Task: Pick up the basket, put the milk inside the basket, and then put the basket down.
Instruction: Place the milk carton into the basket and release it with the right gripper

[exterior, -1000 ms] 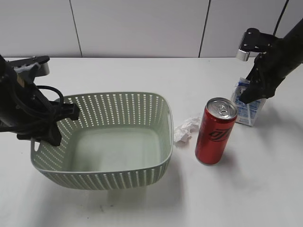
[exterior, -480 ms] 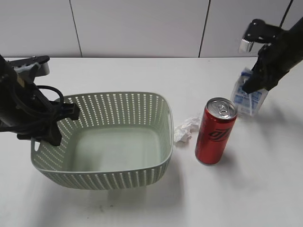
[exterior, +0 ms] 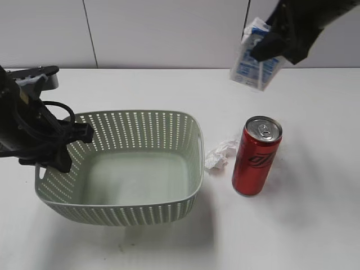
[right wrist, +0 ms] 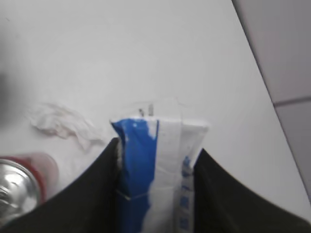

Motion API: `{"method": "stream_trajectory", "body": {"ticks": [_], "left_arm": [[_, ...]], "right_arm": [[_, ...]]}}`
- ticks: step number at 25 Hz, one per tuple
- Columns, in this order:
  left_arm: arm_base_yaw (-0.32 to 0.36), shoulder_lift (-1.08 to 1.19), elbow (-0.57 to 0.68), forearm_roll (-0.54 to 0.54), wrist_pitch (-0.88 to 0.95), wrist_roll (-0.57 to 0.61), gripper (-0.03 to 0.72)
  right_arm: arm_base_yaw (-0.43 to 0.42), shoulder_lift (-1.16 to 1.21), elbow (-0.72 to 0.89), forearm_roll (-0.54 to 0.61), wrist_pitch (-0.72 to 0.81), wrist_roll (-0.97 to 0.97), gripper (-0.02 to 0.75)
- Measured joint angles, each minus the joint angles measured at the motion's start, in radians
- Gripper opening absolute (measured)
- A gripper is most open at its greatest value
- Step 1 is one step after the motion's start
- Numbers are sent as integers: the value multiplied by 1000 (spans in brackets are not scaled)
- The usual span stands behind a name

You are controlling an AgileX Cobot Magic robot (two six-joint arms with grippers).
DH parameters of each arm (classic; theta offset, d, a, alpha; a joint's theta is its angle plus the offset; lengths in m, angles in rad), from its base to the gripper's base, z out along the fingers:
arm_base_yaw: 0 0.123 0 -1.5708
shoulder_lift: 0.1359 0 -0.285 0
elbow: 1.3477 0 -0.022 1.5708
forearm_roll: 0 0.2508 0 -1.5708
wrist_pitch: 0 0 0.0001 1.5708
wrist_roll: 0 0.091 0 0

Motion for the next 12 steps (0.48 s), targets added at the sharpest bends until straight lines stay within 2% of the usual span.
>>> {"method": "stream_trajectory", "body": {"ticks": [7,12], "left_arm": [[0,0,0,24,-12,0,-1],[0,0,0,25,-14,0,-1]], "right_arm": [[287,-80,0,-8,5,93,295],[430,-60,0,-12,12,134,295]]}}
